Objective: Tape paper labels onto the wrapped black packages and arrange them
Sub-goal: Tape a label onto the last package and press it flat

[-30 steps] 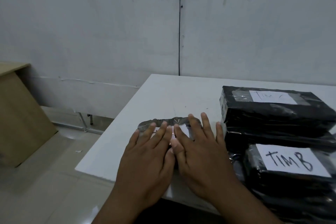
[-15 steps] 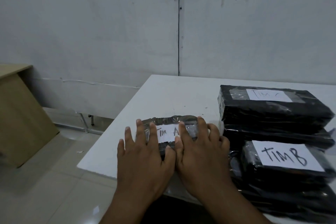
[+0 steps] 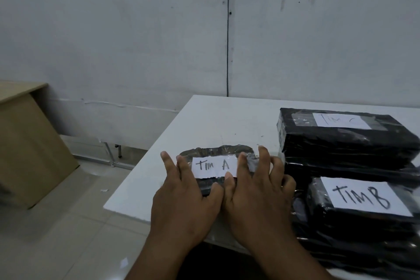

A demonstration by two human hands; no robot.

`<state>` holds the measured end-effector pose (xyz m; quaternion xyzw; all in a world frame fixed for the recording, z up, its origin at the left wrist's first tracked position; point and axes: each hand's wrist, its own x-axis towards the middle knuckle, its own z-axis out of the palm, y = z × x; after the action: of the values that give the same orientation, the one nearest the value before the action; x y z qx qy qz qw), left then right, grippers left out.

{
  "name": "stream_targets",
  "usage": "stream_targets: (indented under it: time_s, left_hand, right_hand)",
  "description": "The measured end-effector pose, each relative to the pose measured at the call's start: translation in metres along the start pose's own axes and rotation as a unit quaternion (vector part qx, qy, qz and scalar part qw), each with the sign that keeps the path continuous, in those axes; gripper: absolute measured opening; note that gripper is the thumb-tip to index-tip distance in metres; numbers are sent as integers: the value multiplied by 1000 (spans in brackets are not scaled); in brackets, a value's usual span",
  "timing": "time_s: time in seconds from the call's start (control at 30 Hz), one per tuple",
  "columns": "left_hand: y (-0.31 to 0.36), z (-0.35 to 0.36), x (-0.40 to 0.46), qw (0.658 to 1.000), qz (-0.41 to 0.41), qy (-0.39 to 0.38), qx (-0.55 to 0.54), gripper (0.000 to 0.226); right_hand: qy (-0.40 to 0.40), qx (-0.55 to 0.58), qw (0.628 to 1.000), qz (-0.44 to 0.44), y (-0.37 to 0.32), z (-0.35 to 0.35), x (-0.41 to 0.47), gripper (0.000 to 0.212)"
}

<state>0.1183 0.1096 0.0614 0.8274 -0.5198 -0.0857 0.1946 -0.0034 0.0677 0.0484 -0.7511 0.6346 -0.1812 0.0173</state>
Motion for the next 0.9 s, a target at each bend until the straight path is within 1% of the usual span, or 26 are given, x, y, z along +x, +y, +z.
stream_targets:
  time_s: [0.13, 0.27, 0.33, 0.37, 0.4, 0.47, 0.5, 0.67, 0.73, 0.8, 0.9]
  left_hand:
    - [-8, 1, 4, 1000, -10, -3, -18, 103]
    - [-18, 2, 7, 999, 7, 17, -47, 101]
    - [-18, 1, 9, 998, -6, 14, -61, 98]
    - [-19, 0, 9, 997, -13, 14, -72, 93]
    - [-19, 0, 10, 996, -16, 14, -89, 82]
    - [-20, -2, 10, 991, -14, 12, -131, 52]
    - [-20, -2, 11, 988, -14, 12, -153, 46]
    - [-26, 6, 14, 971, -38, 10, -237, 44]
    - [-27, 10, 13, 964, -44, 10, -262, 51]
    - [-28, 14, 13, 961, -48, 15, -272, 57]
    - [-29, 17, 14, 954, -48, 17, -296, 52]
  right_hand:
    - [-32, 35, 999, 4, 0, -8, -1, 69]
    - [-35, 40, 998, 23, -4, -12, -3, 74]
    - [-38, 38, 998, 28, -4, -12, -3, 77]
    - [-34, 42, 998, 30, -4, -12, -3, 78]
    - [-31, 47, 998, 32, -4, -13, -3, 79]
    - [-30, 58, 997, 36, -5, -13, -3, 80]
    - [-34, 66, 996, 39, -5, -13, -3, 80]
    - [-56, 104, 991, 64, -4, -13, -1, 80]
    - [-66, 138, 986, 69, -3, -12, 0, 80]
    - [-70, 181, 978, 72, -1, -10, 2, 77]
    - [-73, 232, 967, 79, 1, -9, 3, 68]
